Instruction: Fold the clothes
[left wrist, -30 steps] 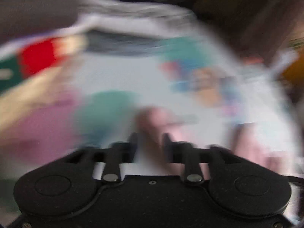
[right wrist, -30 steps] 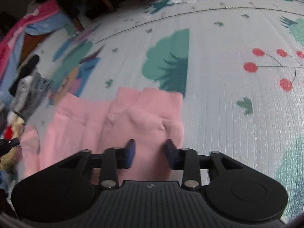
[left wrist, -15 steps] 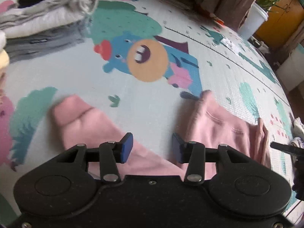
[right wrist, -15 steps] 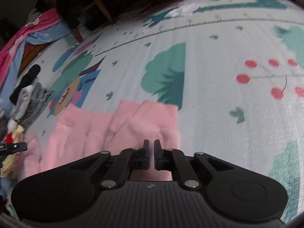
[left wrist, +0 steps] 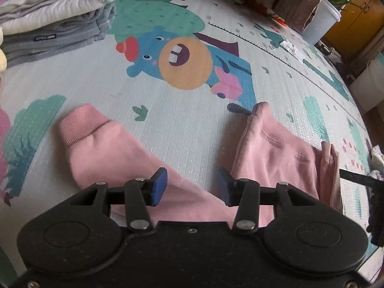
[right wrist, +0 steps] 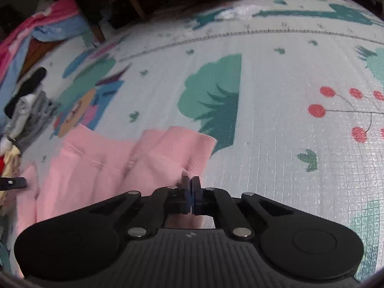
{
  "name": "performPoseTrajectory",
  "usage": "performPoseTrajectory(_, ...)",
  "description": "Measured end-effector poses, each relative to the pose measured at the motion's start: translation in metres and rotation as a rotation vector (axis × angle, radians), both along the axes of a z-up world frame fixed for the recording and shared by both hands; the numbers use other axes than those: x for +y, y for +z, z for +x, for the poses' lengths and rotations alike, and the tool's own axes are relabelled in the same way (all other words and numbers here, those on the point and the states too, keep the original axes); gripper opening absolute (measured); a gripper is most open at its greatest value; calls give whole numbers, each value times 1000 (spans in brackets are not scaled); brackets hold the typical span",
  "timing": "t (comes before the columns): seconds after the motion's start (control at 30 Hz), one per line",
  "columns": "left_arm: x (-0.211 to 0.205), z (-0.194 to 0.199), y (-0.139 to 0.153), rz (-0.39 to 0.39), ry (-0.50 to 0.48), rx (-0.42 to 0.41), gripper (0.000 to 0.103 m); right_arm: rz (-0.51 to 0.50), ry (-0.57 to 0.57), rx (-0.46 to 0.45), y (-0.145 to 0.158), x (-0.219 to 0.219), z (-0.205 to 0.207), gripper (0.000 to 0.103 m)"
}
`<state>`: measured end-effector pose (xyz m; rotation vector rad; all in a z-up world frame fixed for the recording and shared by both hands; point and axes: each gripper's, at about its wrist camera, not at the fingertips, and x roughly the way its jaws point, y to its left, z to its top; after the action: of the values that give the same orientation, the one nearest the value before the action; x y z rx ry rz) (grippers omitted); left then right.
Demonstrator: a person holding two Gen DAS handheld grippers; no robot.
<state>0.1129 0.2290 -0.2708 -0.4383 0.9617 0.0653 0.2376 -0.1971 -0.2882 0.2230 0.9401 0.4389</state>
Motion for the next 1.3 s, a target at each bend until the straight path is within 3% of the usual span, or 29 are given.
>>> performPoseTrajectory(0.27,5,-11,-2,-16,11,-4,46,106,-263,15,31,-78,-57,3)
performPoseTrajectory(0.4,7,-17,2,-13,4,-17,46,90,-406,54,33,-122,-91,4)
performPoseTrajectory(0.7,14,-25,-2,2,5,-9,46,-9,-663,302,1,-185,-164,4)
performPoseTrajectory(0.83,21,-28,2,23,19,-21,46,-20,-662,340,-6,-187,-185,4)
performPoseTrajectory(0.97,33,-30,11,55,65,-42,46,-99,-646,312,2,-180,-190,8)
performPoseTrajectory(1.17,55,-11,22,85,157,-28,46,-233,-579,157,26,-167,-180,13)
performPoseTrajectory(1.3,55,17,15,50,146,61,46,-243,-513,69,37,-154,-177,17)
